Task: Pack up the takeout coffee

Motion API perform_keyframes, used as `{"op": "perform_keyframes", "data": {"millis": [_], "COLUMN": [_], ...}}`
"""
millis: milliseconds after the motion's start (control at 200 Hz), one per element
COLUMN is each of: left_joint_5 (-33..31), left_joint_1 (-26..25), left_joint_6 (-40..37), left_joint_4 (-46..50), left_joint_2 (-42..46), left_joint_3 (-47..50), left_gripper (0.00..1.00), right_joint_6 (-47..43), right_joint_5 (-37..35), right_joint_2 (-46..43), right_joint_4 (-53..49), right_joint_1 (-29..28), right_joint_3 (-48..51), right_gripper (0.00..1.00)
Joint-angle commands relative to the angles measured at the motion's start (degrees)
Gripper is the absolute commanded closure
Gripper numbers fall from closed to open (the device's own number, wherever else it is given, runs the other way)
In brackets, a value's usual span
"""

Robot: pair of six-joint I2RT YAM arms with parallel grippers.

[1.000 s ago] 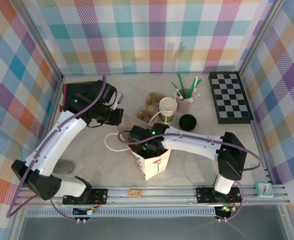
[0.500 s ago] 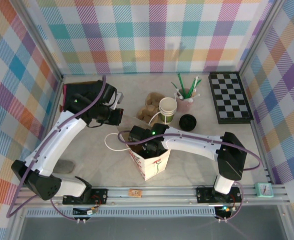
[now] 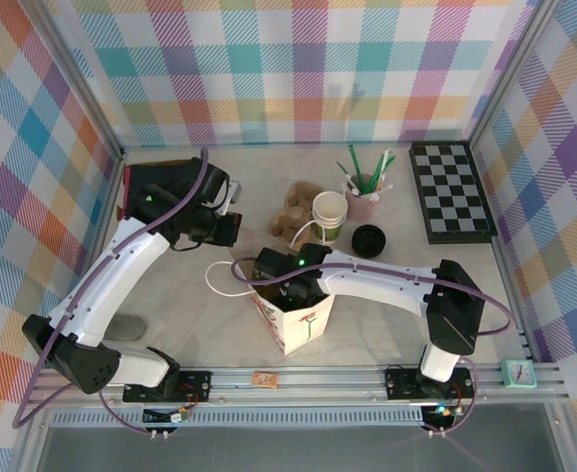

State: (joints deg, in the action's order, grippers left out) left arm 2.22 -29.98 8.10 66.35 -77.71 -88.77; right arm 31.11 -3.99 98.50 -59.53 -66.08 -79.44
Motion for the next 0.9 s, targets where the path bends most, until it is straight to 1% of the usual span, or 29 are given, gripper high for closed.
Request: {"op": "perform_keyframes", "data": {"millis": [0,305,896], "left_joint_5": [-3.91,-4.11,-4.35], "left_joint_1": [0.18,0.36,0.53], "left_joint_6": [0.25,0.25,0.28], "left_joint_4": [-0.69,-0.93,-1.06], "left_joint_2": [1.64,1.67,2.39], "left_joint_3": [-1.67,-1.4,-1.14], "left_gripper": [1.0,1.0,1.0], "right_joint_6": [1.04,1.02,0.8], "right_joint_5": [1.0,1.33,1.62], "right_joint_2": [-0.2,-0.77,2.29], "right_joint_4": [-4.1,-5.14,-4.19], "right_joint_1": [-0.71,-0.71,-0.62], "right_joint_3": [1.83,1.62,2.0], "right_gripper": [0.64,0.64,0.64]}}
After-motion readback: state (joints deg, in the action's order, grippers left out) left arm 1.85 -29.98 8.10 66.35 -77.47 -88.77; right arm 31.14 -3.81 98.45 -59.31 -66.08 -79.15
